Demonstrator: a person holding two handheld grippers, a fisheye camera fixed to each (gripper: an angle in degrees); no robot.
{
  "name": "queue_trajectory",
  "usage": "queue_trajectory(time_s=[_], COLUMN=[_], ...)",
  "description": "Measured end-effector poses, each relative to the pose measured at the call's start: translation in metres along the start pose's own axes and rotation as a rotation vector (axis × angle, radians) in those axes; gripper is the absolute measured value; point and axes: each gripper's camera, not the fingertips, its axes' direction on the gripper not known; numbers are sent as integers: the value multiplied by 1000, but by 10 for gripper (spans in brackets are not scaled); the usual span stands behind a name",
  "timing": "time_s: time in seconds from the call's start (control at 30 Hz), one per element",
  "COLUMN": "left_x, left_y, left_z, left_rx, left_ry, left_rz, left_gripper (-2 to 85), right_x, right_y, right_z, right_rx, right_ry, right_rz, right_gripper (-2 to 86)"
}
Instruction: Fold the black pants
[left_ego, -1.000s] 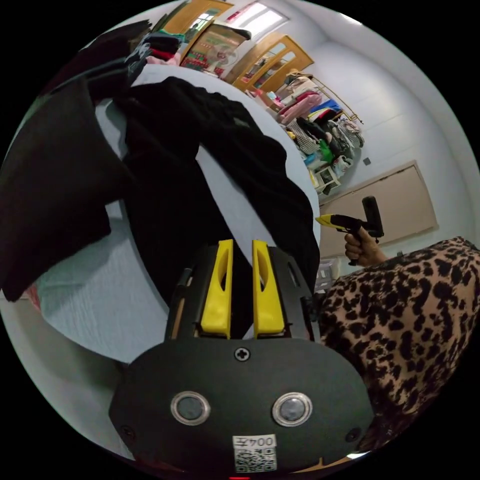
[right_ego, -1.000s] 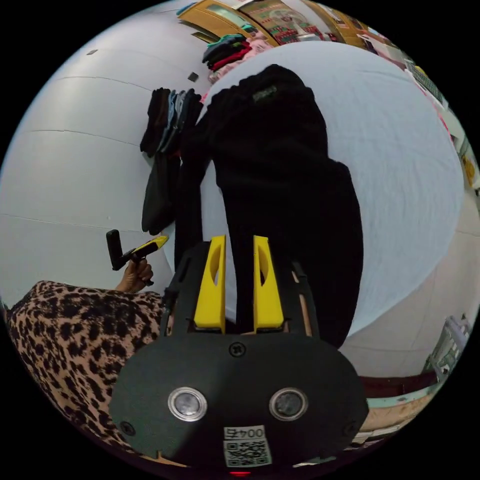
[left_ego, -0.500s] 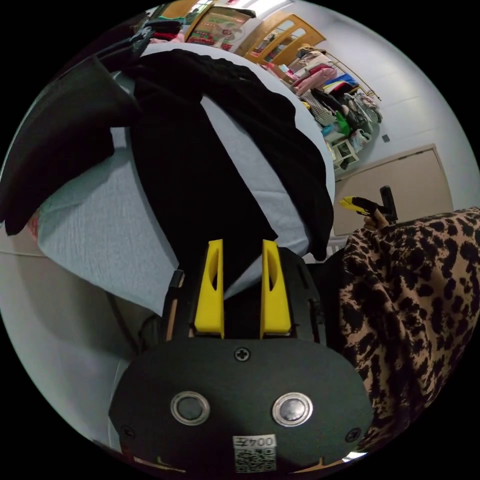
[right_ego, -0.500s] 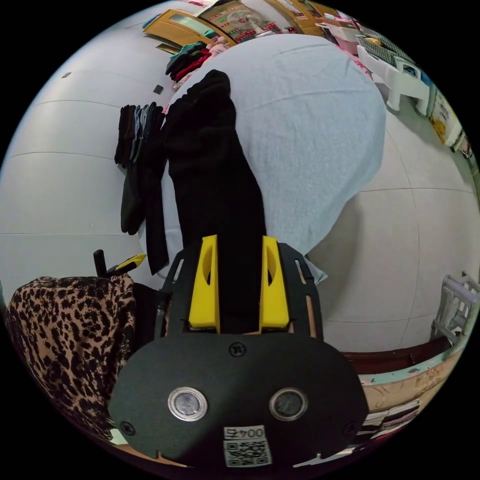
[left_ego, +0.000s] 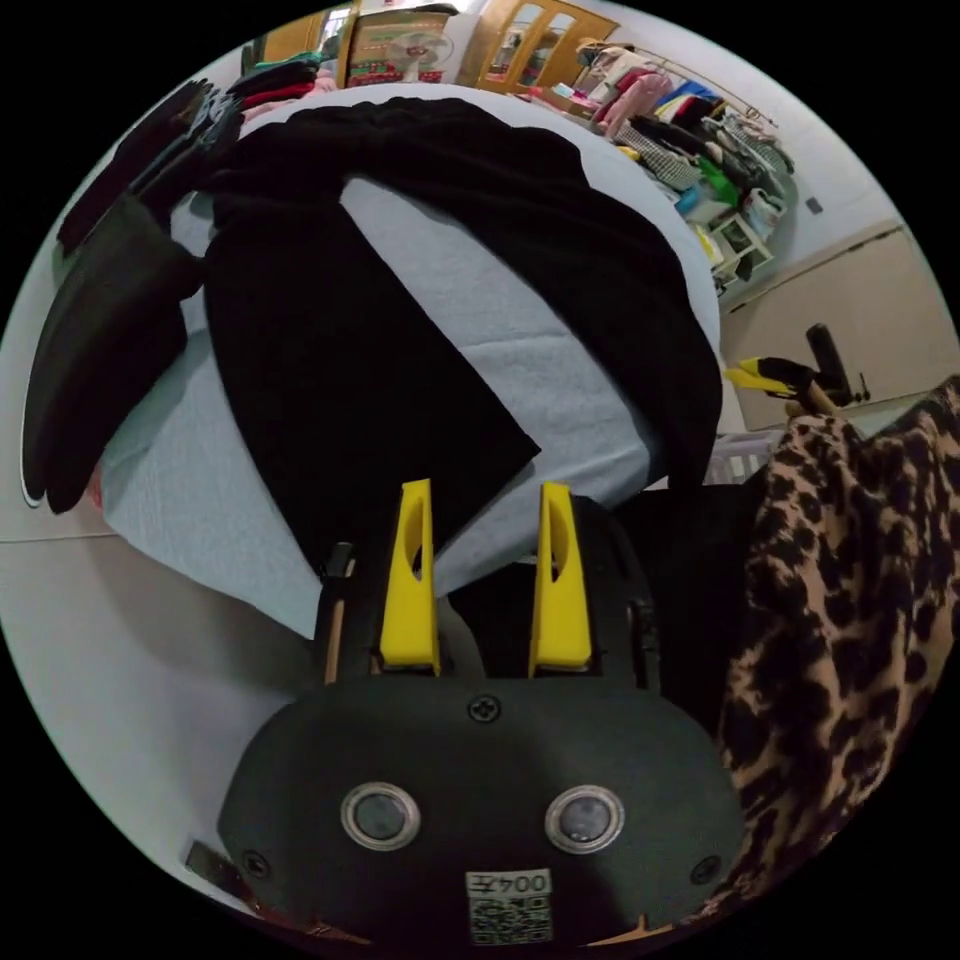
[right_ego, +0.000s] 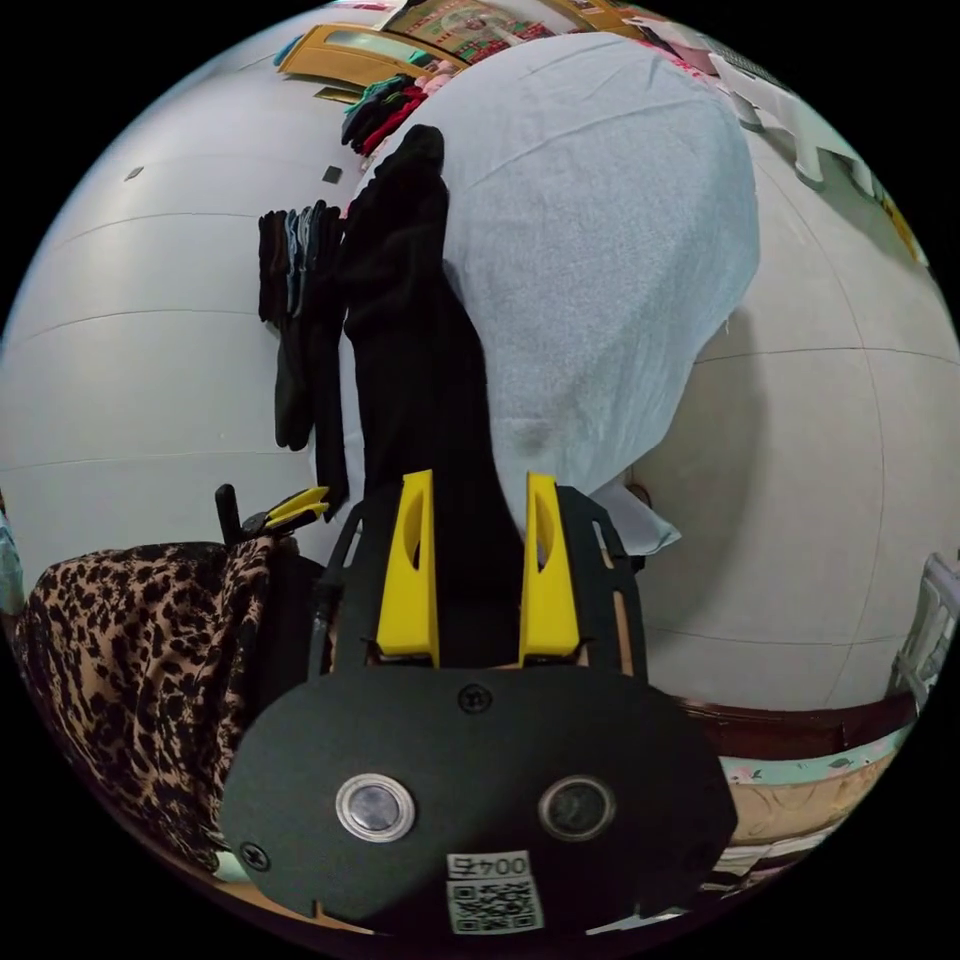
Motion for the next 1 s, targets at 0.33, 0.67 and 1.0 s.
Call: queue_trajectory(time_s=[0.33,0.67,1.0], left_x=[-6,-180,-300], left_y=[-3,127,214], left_z=[27,-61,-50], left_rx=[-32,425,569], left_ry=[-266,423,882], left_rz=[-67,-673,-888], left_gripper=[74,35,33], right_x=[62,146,234], right_y=[-34,14,70], right_z=[-66,-106,-88], right_rx=[-41,122,364], right_ry=[-36,-209,-564], right_rz=[-75,62,146], right_gripper=[135,180,197])
